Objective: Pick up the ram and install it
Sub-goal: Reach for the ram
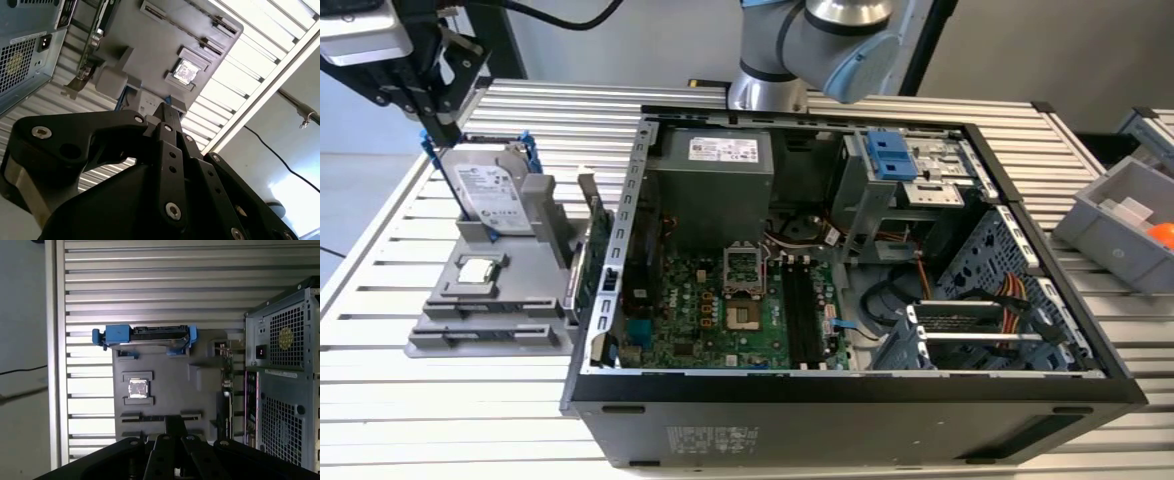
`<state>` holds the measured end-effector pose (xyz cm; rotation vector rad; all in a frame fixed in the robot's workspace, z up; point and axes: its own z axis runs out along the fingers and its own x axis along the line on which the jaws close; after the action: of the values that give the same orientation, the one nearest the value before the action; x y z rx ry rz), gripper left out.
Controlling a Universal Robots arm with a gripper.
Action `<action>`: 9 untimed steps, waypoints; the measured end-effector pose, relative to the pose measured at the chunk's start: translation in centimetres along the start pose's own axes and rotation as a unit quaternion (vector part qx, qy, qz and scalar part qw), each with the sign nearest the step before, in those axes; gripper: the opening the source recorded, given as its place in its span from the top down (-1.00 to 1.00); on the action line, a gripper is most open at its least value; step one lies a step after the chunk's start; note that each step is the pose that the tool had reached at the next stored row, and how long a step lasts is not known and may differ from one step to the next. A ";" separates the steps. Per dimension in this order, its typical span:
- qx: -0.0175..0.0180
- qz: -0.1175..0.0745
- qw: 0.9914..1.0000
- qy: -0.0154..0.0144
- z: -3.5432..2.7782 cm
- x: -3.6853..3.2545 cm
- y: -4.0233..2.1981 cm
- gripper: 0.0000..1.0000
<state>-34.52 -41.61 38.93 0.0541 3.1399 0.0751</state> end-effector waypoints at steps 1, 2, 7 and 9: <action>0.000 0.000 1.000 0.000 0.00 0.00 -0.12 1.00; 0.000 0.000 1.000 0.000 0.01 0.01 -0.22 1.00; 0.000 0.000 1.000 0.000 0.01 0.03 -0.81 1.00; 0.000 0.000 1.000 0.000 0.01 0.03 -1.04 1.00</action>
<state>-34.59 -42.64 38.87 0.0540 3.1398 0.0751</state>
